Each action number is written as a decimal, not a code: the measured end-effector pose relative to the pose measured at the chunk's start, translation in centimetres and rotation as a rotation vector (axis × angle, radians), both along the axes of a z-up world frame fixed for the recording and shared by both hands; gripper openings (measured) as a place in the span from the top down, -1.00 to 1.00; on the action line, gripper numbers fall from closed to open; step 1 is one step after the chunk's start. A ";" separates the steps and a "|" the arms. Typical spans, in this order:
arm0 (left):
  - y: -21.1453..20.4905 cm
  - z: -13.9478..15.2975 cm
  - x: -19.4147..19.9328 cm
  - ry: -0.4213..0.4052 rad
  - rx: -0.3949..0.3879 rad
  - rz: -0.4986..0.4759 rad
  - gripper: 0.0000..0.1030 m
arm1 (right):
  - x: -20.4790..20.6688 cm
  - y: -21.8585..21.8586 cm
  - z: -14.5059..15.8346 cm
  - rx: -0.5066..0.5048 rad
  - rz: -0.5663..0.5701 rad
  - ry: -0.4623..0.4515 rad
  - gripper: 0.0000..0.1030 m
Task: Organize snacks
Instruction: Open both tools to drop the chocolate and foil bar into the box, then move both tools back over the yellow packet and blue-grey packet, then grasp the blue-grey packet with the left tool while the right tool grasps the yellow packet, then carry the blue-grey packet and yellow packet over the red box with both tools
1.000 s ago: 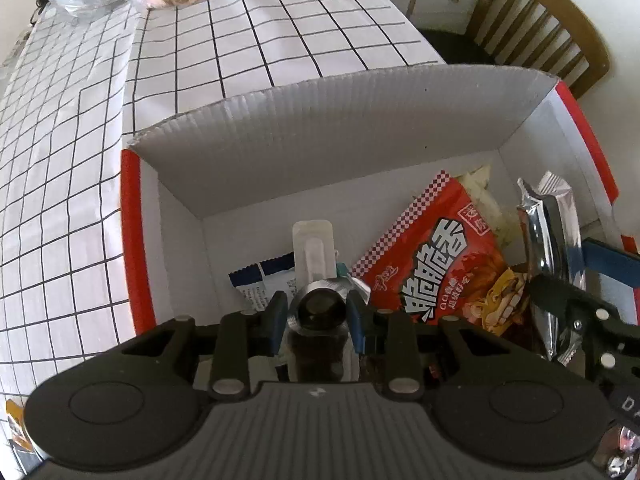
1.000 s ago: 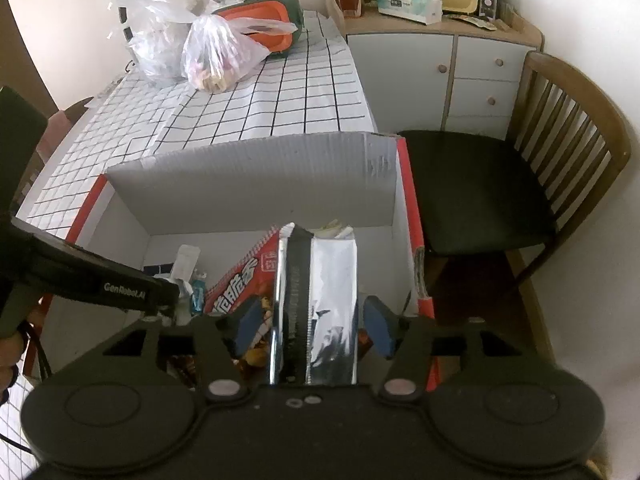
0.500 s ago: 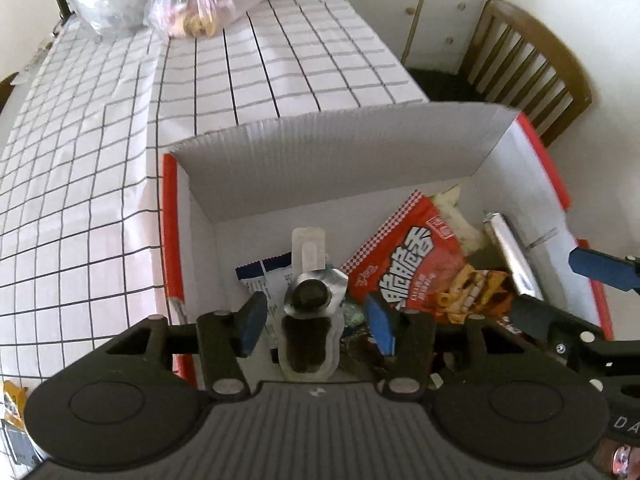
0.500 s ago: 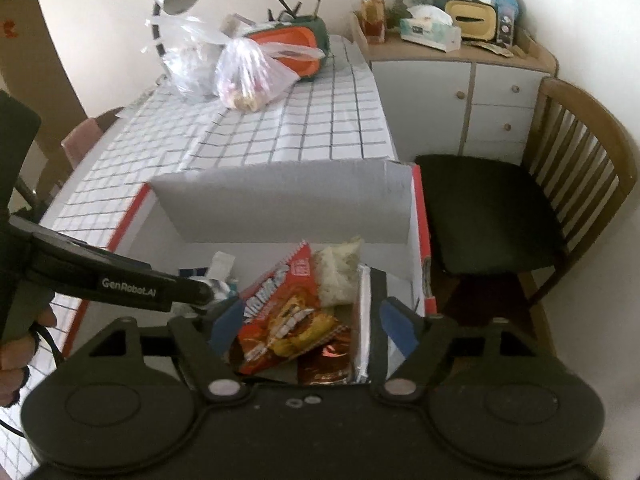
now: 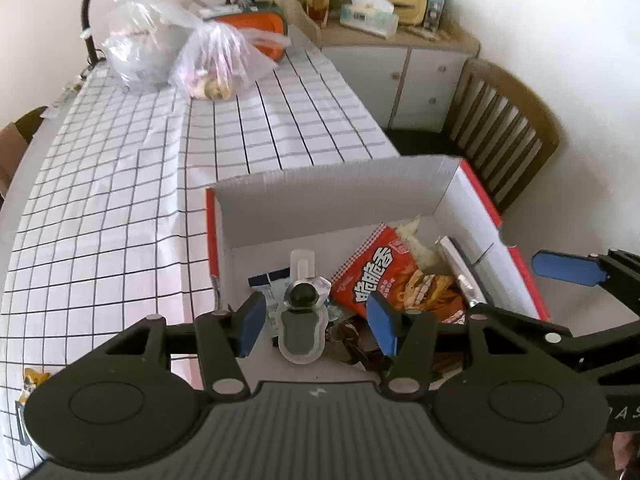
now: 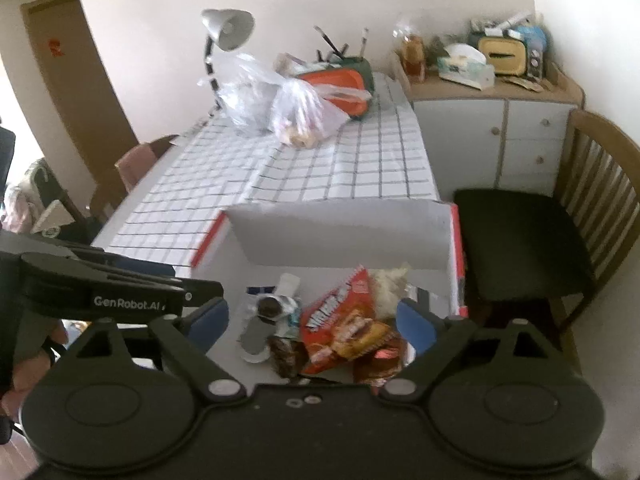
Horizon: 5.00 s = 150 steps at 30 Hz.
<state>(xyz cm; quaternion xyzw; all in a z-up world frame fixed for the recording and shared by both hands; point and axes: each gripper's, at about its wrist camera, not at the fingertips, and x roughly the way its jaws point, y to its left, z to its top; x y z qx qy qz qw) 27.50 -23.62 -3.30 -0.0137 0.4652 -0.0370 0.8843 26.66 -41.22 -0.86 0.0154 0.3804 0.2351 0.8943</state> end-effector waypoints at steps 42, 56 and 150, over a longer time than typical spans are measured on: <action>25.1 -2.4 -14.6 -0.105 -0.005 0.162 -0.51 | -6.4 24.4 -2.9 -0.036 0.212 0.056 -0.99; 31.9 -7.0 -15.9 -0.050 -0.008 0.206 -0.51 | -4.6 33.3 -6.6 -0.075 0.220 0.156 -0.98; 30.3 -10.5 -14.5 0.043 -0.032 0.164 0.62 | -7.1 25.0 -7.6 -0.070 0.059 0.272 0.36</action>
